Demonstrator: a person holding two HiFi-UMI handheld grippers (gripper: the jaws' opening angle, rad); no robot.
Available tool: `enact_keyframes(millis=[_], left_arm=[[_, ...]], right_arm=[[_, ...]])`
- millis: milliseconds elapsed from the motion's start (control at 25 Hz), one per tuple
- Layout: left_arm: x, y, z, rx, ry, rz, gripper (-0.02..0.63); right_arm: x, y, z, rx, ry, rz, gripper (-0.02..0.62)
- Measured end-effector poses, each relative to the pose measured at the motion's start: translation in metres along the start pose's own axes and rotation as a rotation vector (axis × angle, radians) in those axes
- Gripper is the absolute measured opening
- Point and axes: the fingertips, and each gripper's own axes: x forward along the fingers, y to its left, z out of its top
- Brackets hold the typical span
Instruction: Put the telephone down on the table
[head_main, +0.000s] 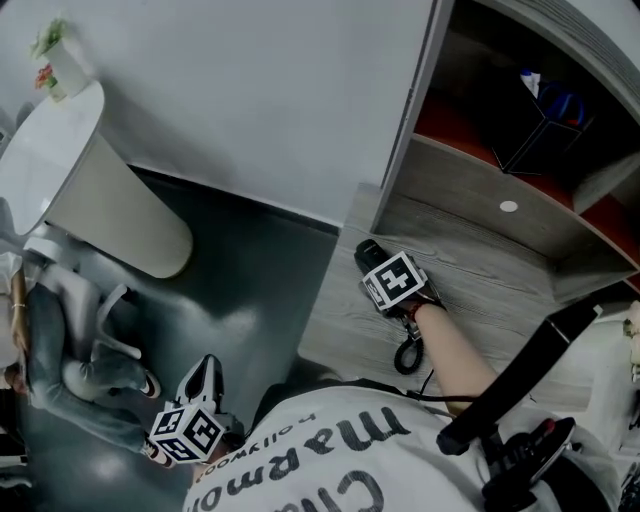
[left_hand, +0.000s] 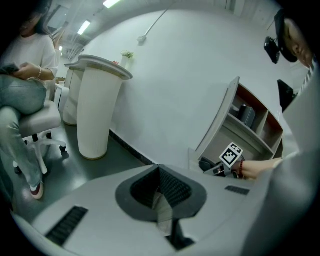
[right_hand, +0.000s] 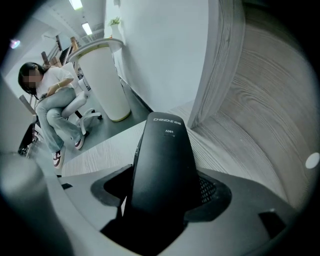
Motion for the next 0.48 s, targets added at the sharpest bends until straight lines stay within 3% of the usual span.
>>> enact_keyframes(millis=[480], left_arm=[[-0.017,0.004,-0.008,-0.014,-0.005,0.035,0.009]], right_arm=[[0.0,-0.006,0.0,-0.001,-0.019,-0.01,0.334]])
